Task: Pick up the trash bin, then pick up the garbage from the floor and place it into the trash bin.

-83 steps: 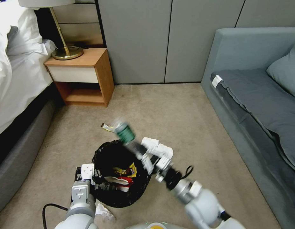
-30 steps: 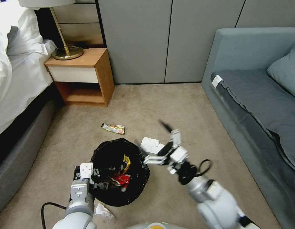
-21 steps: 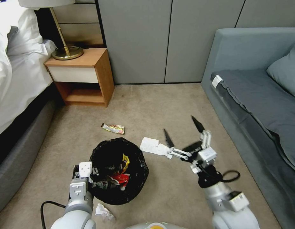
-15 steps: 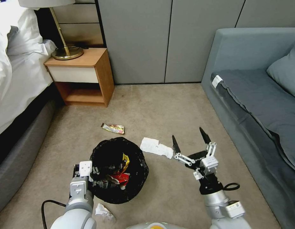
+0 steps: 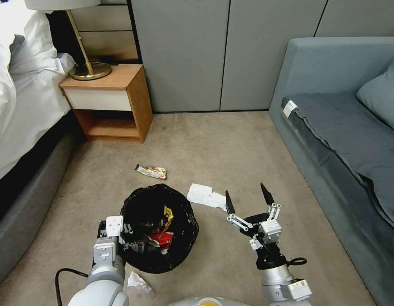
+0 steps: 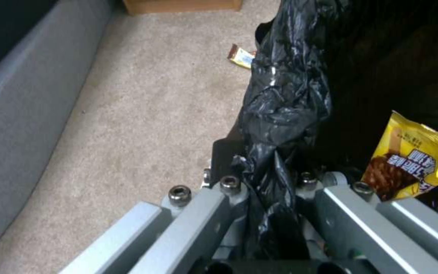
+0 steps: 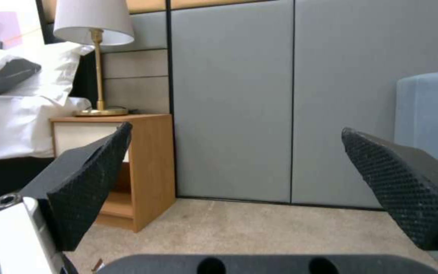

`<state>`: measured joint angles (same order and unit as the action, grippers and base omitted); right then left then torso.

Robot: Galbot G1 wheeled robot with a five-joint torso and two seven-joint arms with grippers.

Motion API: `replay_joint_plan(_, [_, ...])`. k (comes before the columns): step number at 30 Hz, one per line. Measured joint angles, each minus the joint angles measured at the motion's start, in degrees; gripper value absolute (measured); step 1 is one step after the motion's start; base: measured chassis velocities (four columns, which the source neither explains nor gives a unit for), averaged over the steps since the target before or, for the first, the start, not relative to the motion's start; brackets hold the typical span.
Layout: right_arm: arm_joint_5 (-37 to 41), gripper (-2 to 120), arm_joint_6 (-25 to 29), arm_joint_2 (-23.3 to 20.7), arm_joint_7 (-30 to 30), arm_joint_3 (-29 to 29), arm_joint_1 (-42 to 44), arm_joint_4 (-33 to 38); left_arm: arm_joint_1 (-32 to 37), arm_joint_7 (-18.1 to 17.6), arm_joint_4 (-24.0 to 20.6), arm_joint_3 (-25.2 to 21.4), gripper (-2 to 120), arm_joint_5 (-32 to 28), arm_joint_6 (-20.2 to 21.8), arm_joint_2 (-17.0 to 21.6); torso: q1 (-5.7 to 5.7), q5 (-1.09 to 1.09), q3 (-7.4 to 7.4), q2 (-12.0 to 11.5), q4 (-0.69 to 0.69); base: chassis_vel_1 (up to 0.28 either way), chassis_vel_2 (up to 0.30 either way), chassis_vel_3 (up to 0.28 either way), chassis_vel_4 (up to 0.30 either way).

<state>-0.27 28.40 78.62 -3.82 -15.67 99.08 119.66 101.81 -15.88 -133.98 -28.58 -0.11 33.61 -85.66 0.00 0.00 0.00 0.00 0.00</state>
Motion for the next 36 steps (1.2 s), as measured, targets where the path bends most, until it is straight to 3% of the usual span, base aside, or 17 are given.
replay_joint_plan(11, [0.57,100,-0.11,-0.44,0.37,-0.14,-0.63,-0.14,0.05,-0.03,-0.17,0.11,1,0.09,-0.10,-0.09,0.00,0.00,0.00,0.00,0.00,-0.049,0.043,0.051,-0.047])
replay_joint_plan(28, [0.38,100,1.39,-0.69,2.35,-0.30,-1.65,-0.41,-0.05,-0.06,-0.36,0.14,1,0.15,-0.13,-0.16,0.02,0.00,0.02,-0.01,0.01,-0.190,0.193,0.191,-0.198])
replay_joint_plan(36, [0.93,100,1.72,-1.40,2.86,-1.14,-3.55,-1.60,-0.23,-0.05,-0.41,0.04,1,-0.01,-0.13,-0.13,0.00,0.00,0.00,0.00,0.00,0.012,-0.012,-0.029,0.014])
